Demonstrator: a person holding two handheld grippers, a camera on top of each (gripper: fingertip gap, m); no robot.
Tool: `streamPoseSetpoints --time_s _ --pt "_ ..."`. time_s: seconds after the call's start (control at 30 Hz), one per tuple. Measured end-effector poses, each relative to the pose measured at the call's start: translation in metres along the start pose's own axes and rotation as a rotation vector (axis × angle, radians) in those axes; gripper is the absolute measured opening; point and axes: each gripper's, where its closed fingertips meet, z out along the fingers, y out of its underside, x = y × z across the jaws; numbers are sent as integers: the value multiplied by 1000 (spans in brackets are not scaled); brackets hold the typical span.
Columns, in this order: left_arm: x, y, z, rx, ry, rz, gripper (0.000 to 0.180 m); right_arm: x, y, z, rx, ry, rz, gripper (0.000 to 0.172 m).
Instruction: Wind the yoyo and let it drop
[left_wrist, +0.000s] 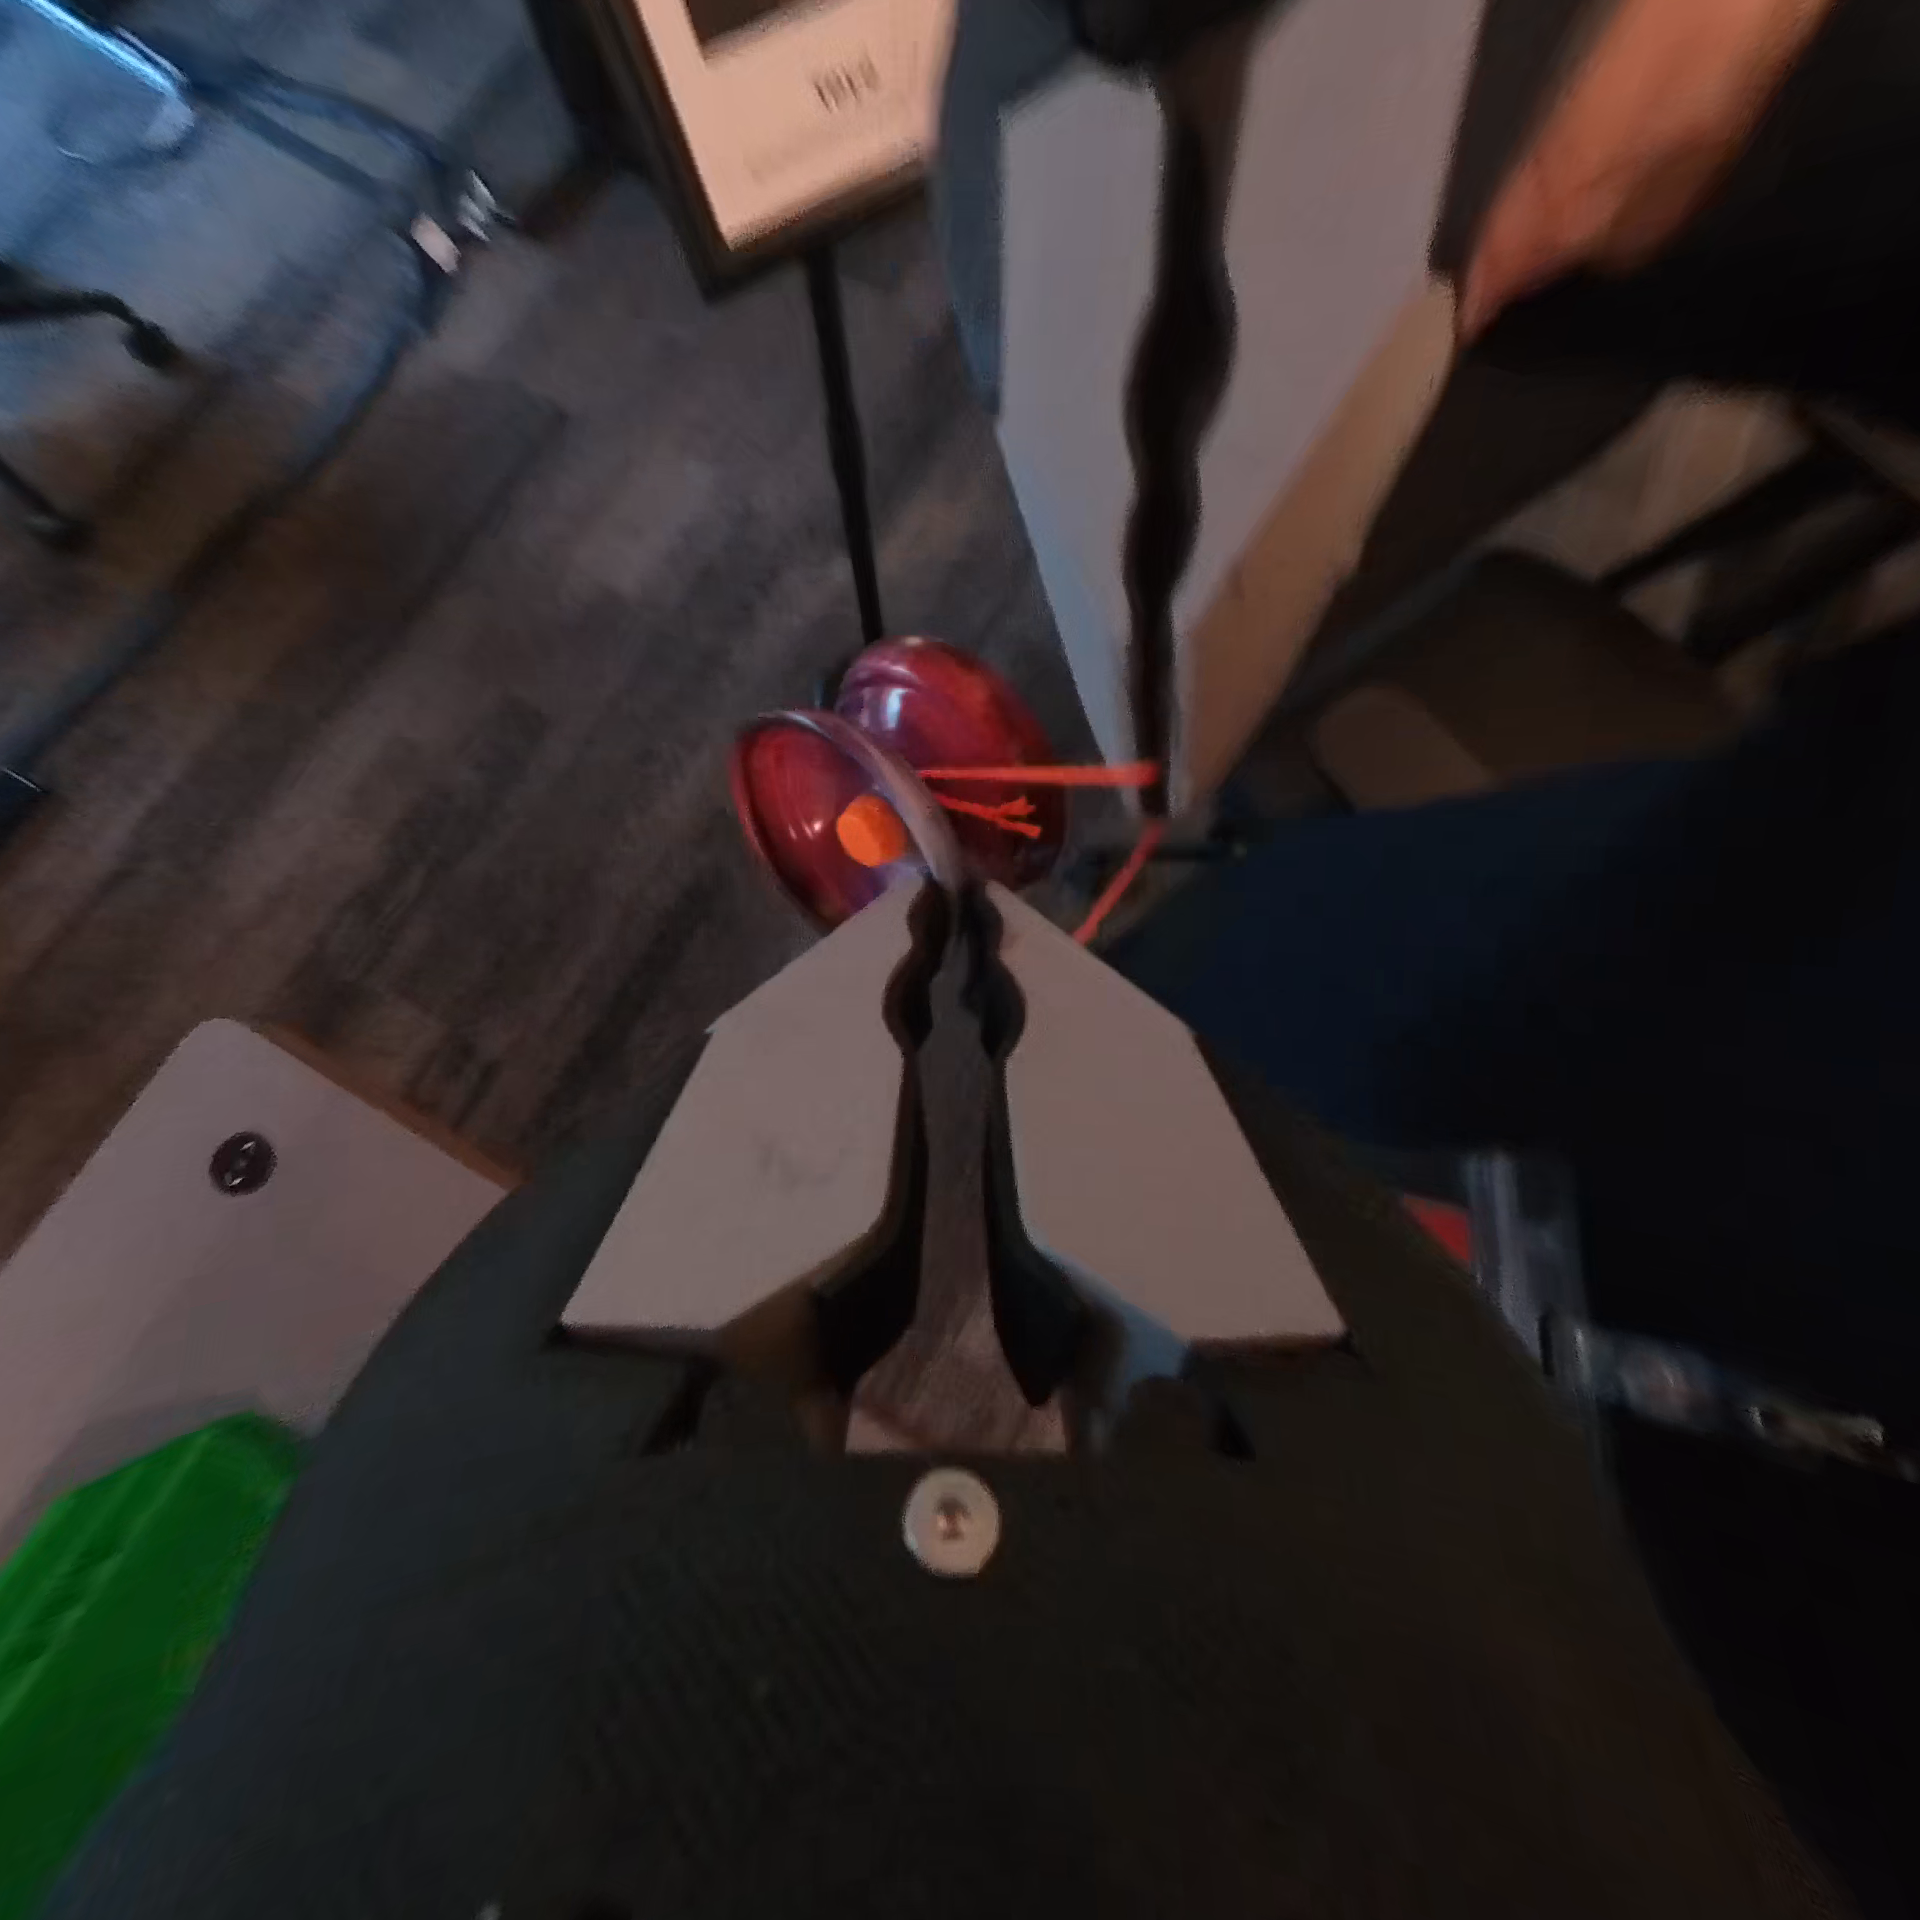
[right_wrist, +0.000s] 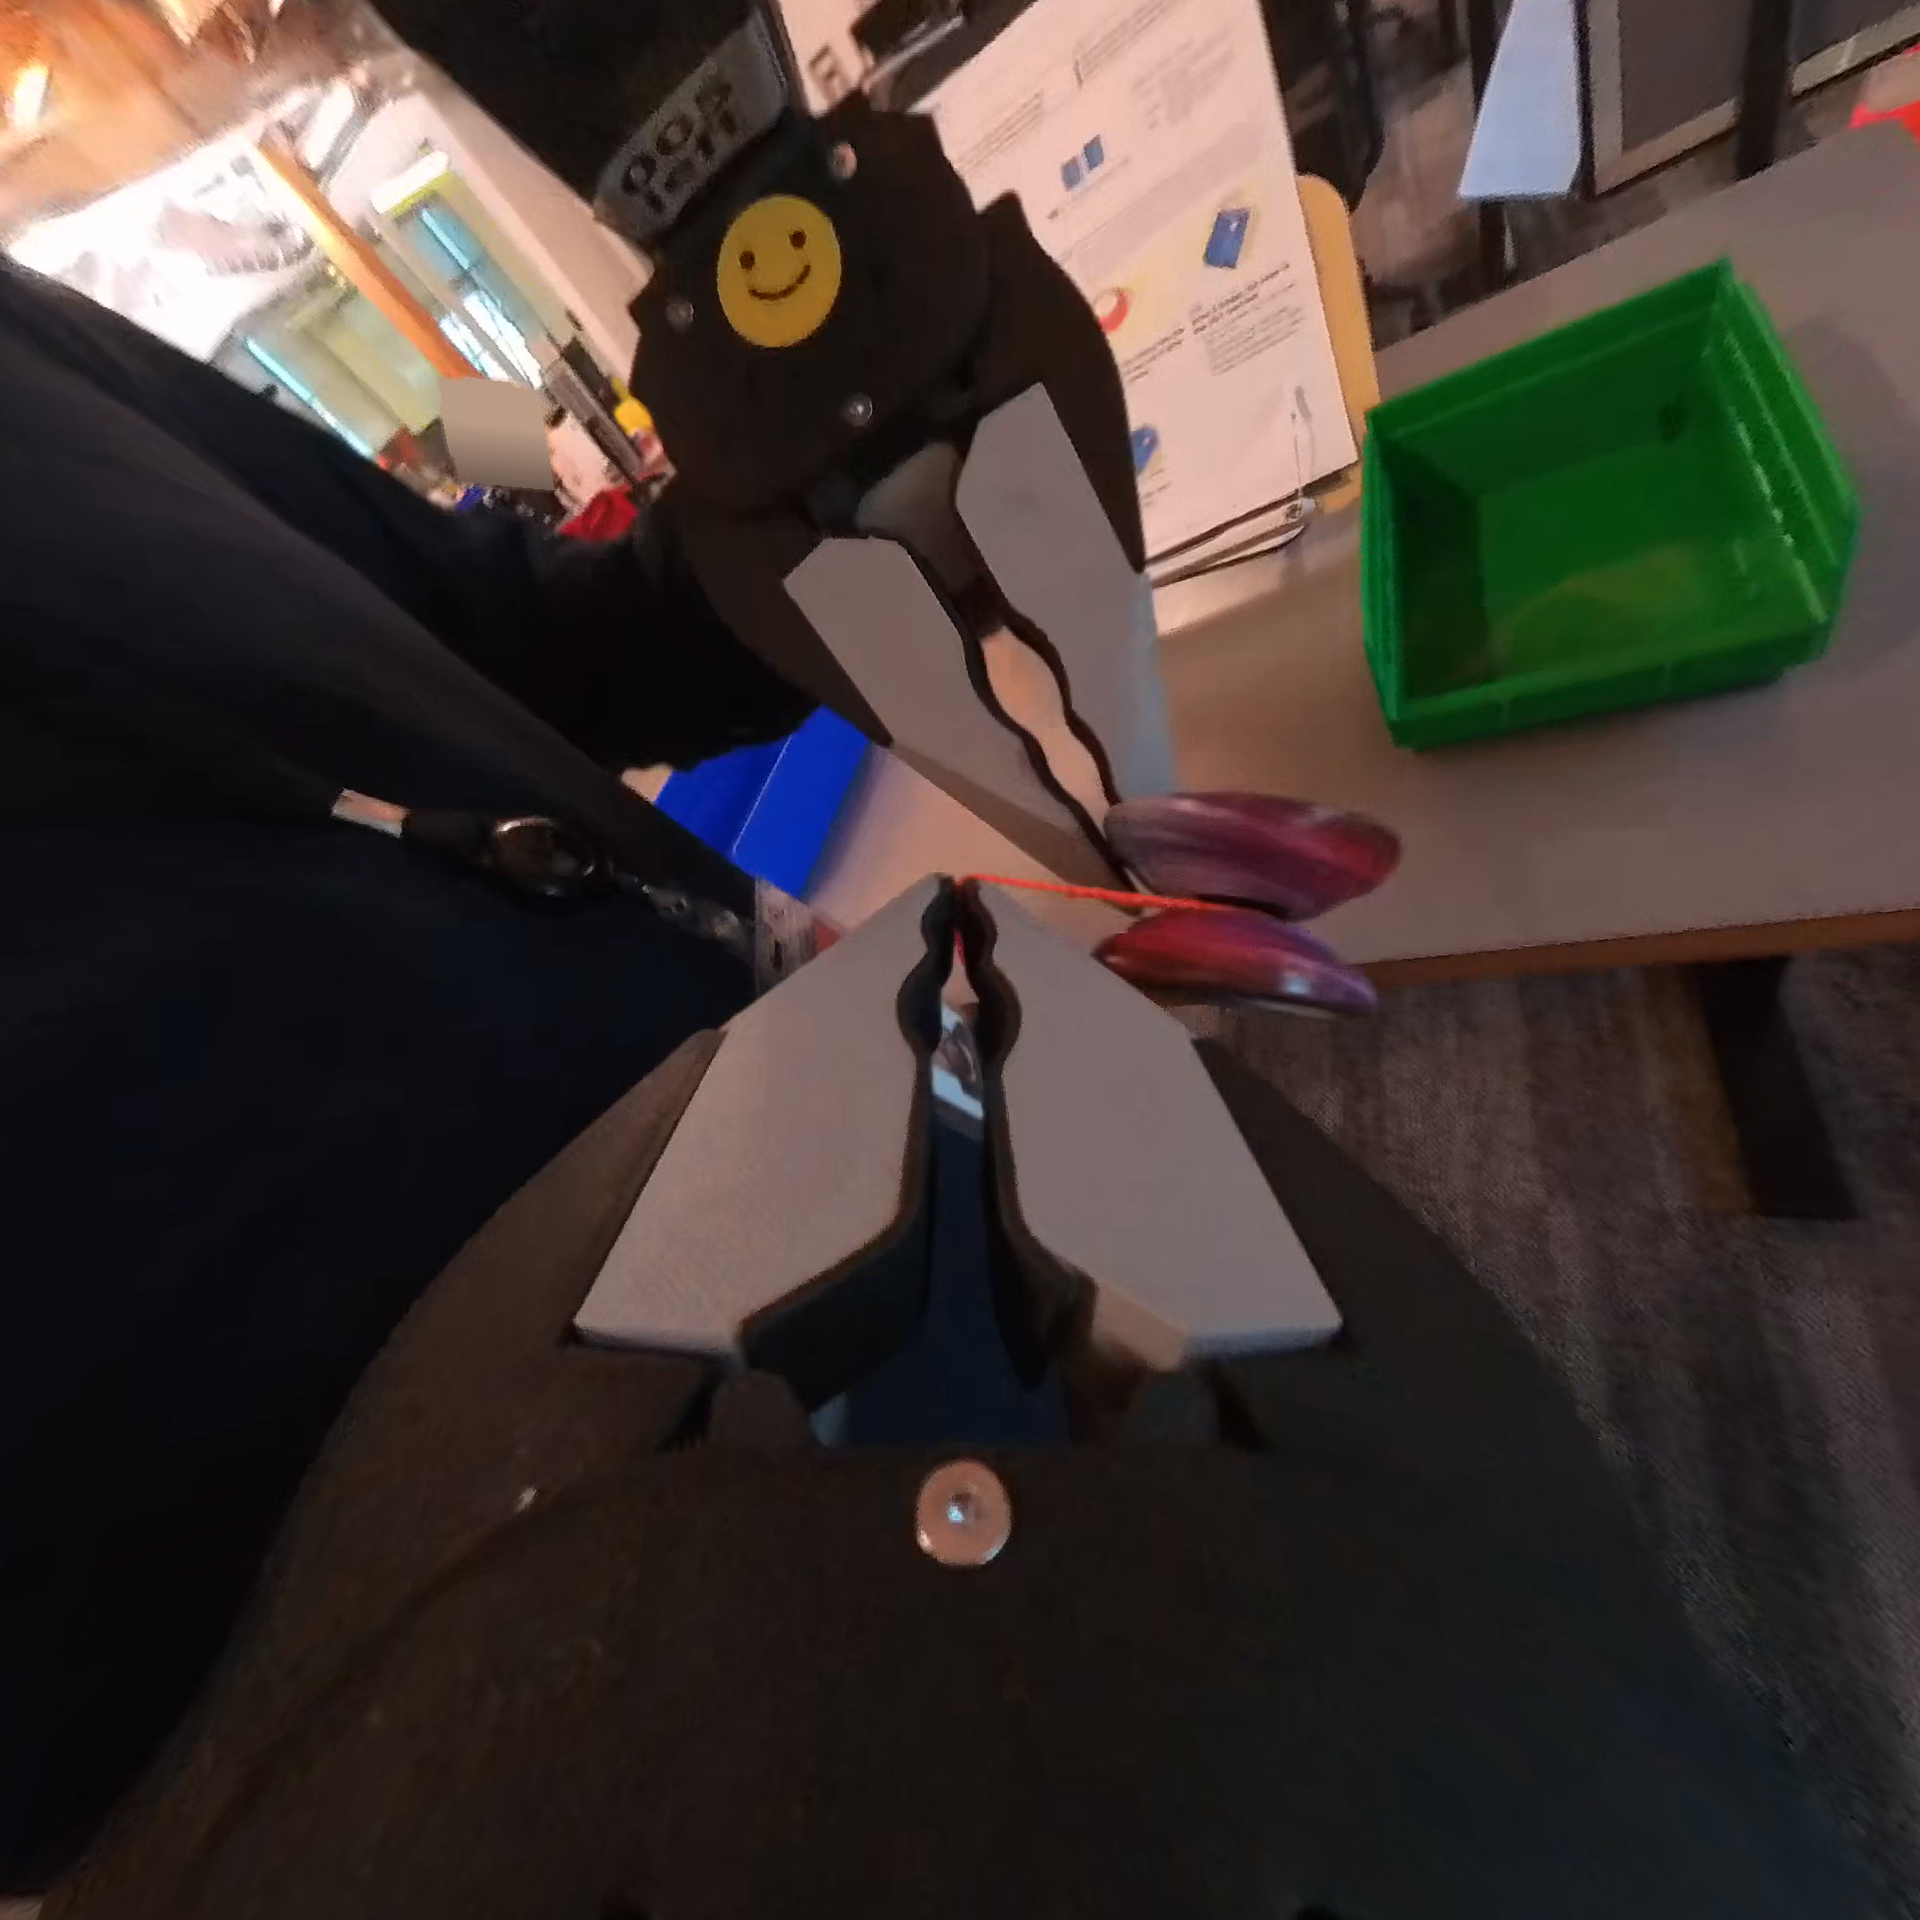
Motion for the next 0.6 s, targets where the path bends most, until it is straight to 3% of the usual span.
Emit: streamPoseSetpoints --time_s 0.03,0.2,0.33,0.43,0.6 --pt "-3 -8 -1 77 -14 -45 2 2 2 4 3 20 11 0" --pt "-13 -41 -24 394 78 -289 2 5 19 30 44 36 30 0" --pt "-1 -49 -35 459 242 -366 2 14 27 43 87 54 11 0" --pt "27 -49 -40 417 428 -326 2 45 38 39 31 198 -41 0" --pt "42 -17 -37 233 405 -151 2 69 43 -5 -87 328 -69 0"
